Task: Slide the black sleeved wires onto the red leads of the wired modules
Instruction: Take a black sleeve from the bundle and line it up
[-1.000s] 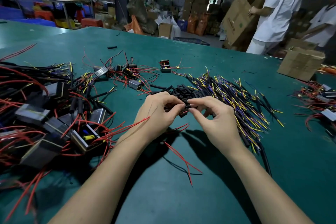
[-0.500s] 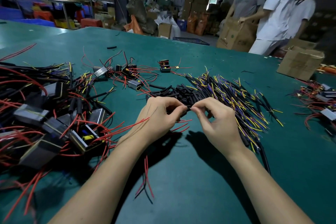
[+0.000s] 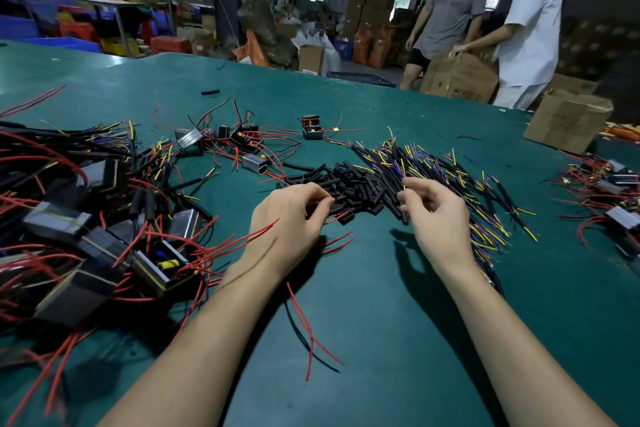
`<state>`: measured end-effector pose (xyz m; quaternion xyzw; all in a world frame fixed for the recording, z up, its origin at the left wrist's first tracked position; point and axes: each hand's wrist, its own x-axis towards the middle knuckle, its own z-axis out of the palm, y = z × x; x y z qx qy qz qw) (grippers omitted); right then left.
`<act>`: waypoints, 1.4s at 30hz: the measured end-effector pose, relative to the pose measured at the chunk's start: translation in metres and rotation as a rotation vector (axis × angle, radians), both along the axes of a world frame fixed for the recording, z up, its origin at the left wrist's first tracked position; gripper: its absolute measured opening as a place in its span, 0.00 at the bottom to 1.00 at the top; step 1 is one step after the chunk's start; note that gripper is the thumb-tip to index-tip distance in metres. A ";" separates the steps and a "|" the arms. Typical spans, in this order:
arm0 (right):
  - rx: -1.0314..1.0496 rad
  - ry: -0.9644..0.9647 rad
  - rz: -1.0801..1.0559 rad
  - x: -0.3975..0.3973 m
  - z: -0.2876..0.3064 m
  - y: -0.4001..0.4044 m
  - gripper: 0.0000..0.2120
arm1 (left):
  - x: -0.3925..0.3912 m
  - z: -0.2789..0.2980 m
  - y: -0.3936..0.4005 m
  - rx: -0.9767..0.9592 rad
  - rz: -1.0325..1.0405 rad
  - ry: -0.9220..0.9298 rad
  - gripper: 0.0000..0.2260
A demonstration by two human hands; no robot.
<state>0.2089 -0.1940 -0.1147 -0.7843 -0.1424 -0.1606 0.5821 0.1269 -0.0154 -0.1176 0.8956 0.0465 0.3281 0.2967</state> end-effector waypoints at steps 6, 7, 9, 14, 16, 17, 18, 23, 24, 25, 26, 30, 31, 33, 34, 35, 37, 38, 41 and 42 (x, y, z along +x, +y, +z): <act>-0.362 0.046 -0.017 0.022 0.000 0.019 0.06 | 0.006 -0.006 0.000 -0.057 0.049 -0.102 0.03; -0.413 0.042 -0.007 0.026 0.001 0.026 0.06 | 0.006 -0.006 0.000 -0.073 0.051 -0.106 0.03; -0.516 0.053 -0.010 0.033 0.002 0.037 0.08 | 0.008 -0.006 0.000 -0.099 0.050 -0.111 0.03; -0.481 0.103 -0.018 0.038 0.000 0.051 0.04 | 0.009 -0.007 0.001 -0.122 0.038 -0.125 0.03; -0.336 0.047 -0.011 0.036 0.001 0.050 0.03 | 0.008 -0.007 0.001 -0.118 0.023 -0.129 0.03; -0.204 0.042 -0.011 0.035 0.003 0.048 0.04 | 0.008 -0.006 0.001 -0.117 0.014 -0.132 0.03; -0.038 0.077 -0.001 0.032 0.006 0.045 0.05 | 0.008 -0.005 0.000 -0.116 0.005 -0.136 0.03; 0.570 0.378 0.199 0.003 0.015 0.028 0.08 | 0.008 -0.004 -0.001 -0.110 -0.049 -0.196 0.03; 0.606 0.392 0.221 -0.004 0.014 0.025 0.07 | 0.007 -0.004 -0.002 -0.107 -0.055 -0.212 0.03; 0.635 0.403 0.229 -0.011 0.014 0.022 0.07 | 0.007 -0.004 -0.002 -0.106 -0.061 -0.224 0.03; 0.658 0.411 0.225 -0.015 0.013 0.020 0.07 | 0.006 -0.003 -0.003 -0.106 -0.068 -0.234 0.04; 0.678 0.419 0.203 -0.022 0.017 0.016 0.09 | 0.003 -0.001 -0.005 -0.085 -0.095 -0.254 0.07; 0.672 0.420 0.206 -0.022 0.017 0.016 0.09 | 0.003 -0.001 -0.005 -0.080 -0.099 -0.254 0.07; 0.655 0.424 0.217 -0.022 0.018 0.017 0.08 | 0.003 0.000 -0.006 -0.078 -0.104 -0.252 0.07; 0.648 0.426 0.223 -0.023 0.018 0.018 0.08 | 0.003 0.000 -0.006 -0.077 -0.105 -0.250 0.07; 0.641 0.429 0.228 -0.023 0.018 0.018 0.07 | 0.003 0.000 -0.006 -0.073 -0.107 -0.249 0.07; 0.627 0.436 0.232 -0.024 0.018 0.019 0.07 | 0.004 0.000 -0.006 -0.057 -0.113 -0.246 0.07; 0.621 0.437 0.233 -0.024 0.018 0.019 0.07 | 0.004 0.000 -0.006 -0.052 -0.115 -0.244 0.07; 0.601 0.443 0.238 -0.025 0.016 0.021 0.07 | 0.003 0.000 -0.005 -0.047 -0.118 -0.239 0.07; 0.595 0.446 0.238 -0.026 0.016 0.022 0.07 | 0.003 0.000 -0.005 -0.043 -0.118 -0.240 0.07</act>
